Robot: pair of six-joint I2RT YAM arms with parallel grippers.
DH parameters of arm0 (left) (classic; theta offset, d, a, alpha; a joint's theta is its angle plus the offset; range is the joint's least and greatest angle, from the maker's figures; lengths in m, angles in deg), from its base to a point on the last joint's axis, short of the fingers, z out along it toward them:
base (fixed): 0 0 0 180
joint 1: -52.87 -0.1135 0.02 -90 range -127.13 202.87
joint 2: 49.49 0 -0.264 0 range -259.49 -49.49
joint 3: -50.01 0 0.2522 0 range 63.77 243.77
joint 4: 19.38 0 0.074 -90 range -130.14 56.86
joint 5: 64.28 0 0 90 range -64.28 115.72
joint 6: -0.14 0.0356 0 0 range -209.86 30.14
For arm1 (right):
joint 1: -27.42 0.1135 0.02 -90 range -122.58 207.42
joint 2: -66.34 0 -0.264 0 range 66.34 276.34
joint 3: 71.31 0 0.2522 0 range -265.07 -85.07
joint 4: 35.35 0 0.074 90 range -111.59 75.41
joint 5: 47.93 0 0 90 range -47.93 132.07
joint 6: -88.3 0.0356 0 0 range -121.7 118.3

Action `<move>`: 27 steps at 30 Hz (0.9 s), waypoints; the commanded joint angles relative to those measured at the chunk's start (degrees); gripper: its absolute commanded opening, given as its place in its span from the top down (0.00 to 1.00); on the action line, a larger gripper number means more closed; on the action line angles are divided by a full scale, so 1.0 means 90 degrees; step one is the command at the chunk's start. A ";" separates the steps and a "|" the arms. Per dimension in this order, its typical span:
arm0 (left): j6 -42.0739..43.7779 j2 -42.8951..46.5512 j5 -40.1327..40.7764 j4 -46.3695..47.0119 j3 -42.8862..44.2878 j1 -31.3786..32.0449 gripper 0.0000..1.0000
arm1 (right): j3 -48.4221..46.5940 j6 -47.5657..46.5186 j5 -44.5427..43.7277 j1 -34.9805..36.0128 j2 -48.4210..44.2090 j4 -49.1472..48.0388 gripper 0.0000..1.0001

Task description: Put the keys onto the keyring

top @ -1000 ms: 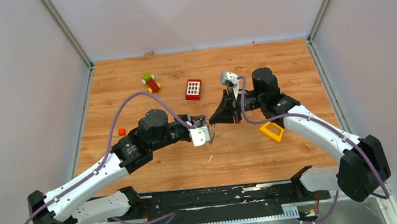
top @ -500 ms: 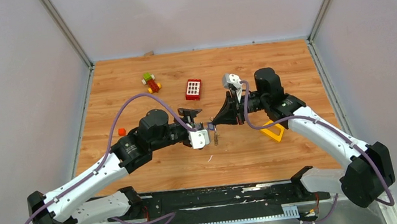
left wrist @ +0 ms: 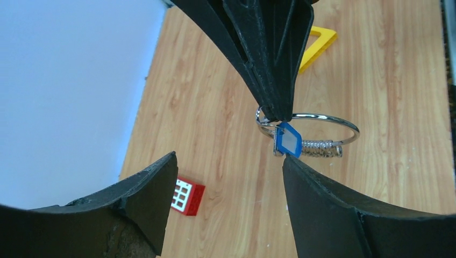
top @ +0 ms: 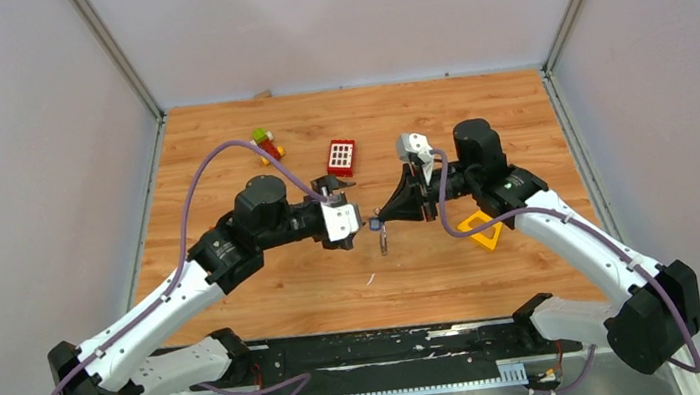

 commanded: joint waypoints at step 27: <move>-0.1141 -0.1242 -0.2588 0.0100 0.0428 -0.0512 0.44 | -0.0246 -0.0429 0.0430 0.0008 -0.0309 0.0088 1.00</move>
